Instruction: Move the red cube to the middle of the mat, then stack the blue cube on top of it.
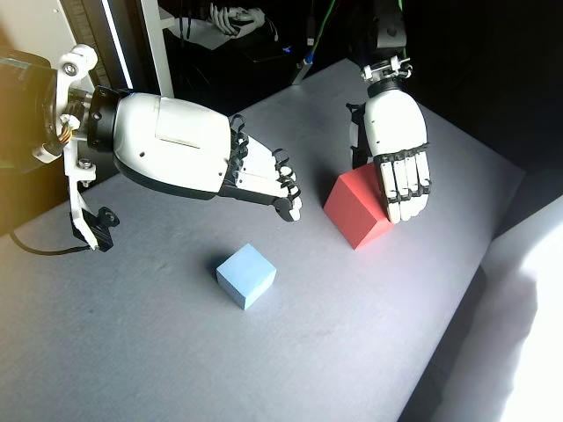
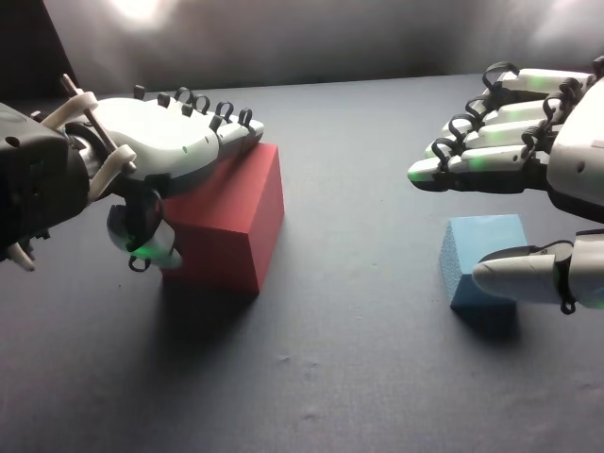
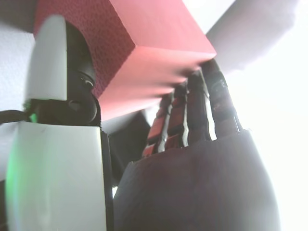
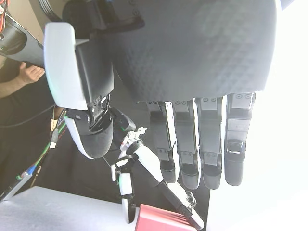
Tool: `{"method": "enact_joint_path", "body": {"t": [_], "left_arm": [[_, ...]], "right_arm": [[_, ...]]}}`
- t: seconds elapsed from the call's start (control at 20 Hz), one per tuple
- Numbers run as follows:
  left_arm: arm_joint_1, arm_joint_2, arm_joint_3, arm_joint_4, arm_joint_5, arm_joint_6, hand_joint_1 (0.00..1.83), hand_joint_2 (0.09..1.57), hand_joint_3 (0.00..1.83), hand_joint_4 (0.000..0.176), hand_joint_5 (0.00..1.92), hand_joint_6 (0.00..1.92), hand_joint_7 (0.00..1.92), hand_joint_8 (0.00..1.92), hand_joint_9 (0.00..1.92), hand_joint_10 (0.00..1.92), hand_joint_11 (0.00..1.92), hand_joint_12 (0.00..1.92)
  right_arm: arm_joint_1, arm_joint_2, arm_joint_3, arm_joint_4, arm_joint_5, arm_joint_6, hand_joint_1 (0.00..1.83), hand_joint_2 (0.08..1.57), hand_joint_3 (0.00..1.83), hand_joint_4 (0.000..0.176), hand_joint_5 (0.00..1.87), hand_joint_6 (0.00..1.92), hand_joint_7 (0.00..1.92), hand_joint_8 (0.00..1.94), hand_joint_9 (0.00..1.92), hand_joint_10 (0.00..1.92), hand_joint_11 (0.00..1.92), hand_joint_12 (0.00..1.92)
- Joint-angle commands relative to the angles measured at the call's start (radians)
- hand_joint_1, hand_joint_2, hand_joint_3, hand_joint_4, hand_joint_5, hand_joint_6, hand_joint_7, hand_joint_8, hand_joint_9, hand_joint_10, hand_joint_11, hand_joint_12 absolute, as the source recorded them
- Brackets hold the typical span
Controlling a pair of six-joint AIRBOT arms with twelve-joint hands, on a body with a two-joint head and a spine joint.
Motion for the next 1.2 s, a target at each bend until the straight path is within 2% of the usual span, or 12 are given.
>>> {"method": "enact_joint_path", "body": {"t": [0.0,0.25,0.6,0.75,0.8,0.9,1.05,1.15], "left_arm": [[-0.014,0.013,-0.007,0.016,-0.006,0.004,1.37,0.95,0.00,0.000,0.01,0.00,0.00,0.00,0.03,0.00,0.00,0.37],[-0.035,0.012,-0.008,0.013,-0.011,0.009,1.41,0.93,0.00,0.000,0.03,0.00,0.00,0.00,0.02,0.00,0.00,0.32],[-0.044,0.010,-0.007,0.005,-0.011,0.011,1.38,0.91,0.00,0.000,0.00,0.00,0.00,0.00,0.00,0.00,0.00,0.18],[-0.051,0.003,-0.001,0.004,-0.011,0.015,1.36,0.91,0.00,0.000,0.00,0.00,0.00,0.00,0.00,0.00,0.00,0.21],[-0.054,0.000,0.002,0.004,-0.011,0.017,1.38,0.91,0.00,0.000,0.00,0.00,0.00,0.00,0.00,0.00,0.00,0.17],[-0.058,-0.004,0.009,0.003,-0.009,0.019,1.39,0.88,0.00,0.000,0.00,0.00,0.00,0.00,0.00,0.00,0.00,0.28],[-0.058,-0.013,0.023,0.005,0.001,0.020,1.37,0.88,0.00,0.000,0.00,0.00,0.00,0.00,0.00,0.00,0.00,0.29],[-0.047,-0.013,0.024,0.005,0.006,0.016,1.35,0.88,0.00,0.000,0.00,0.00,0.00,0.00,0.00,0.00,0.00,0.18]], "right_arm": [[0.014,0.009,-0.002,0.015,0.111,0.002,0.09,1.29,0.00,0.000,0.34,0.01,0.34,0.01,0.32,0.01,0.00,0.78],[0.014,0.009,-0.002,0.015,0.111,0.001,0.10,1.30,0.00,0.000,0.34,0.00,0.33,0.00,0.32,0.00,0.00,0.78],[0.014,0.009,-0.002,0.015,0.111,0.001,0.03,1.30,0.00,0.000,0.28,0.00,0.28,0.00,0.25,0.00,0.00,0.65],[0.015,0.009,-0.002,0.015,0.111,0.001,0.07,1.29,0.00,0.000,0.33,0.01,0.34,0.01,0.32,0.01,0.00,0.77],[0.015,0.009,-0.002,0.015,0.111,0.001,0.06,1.30,0.00,0.000,0.33,0.00,0.33,0.00,0.31,0.00,0.00,0.75],[0.015,0.009,-0.002,0.015,0.111,0.000,0.02,1.30,0.00,0.000,0.34,0.00,0.34,0.00,0.31,0.00,0.00,0.72],[0.015,0.009,-0.002,0.015,0.111,0.000,0.03,1.30,0.00,0.000,0.36,0.01,0.36,0.01,0.34,0.01,0.00,0.75],[0.015,0.009,-0.002,0.015,0.111,0.000,0.01,1.30,0.00,0.000,0.33,0.00,0.33,0.00,0.31,0.00,0.00,0.73]]}}
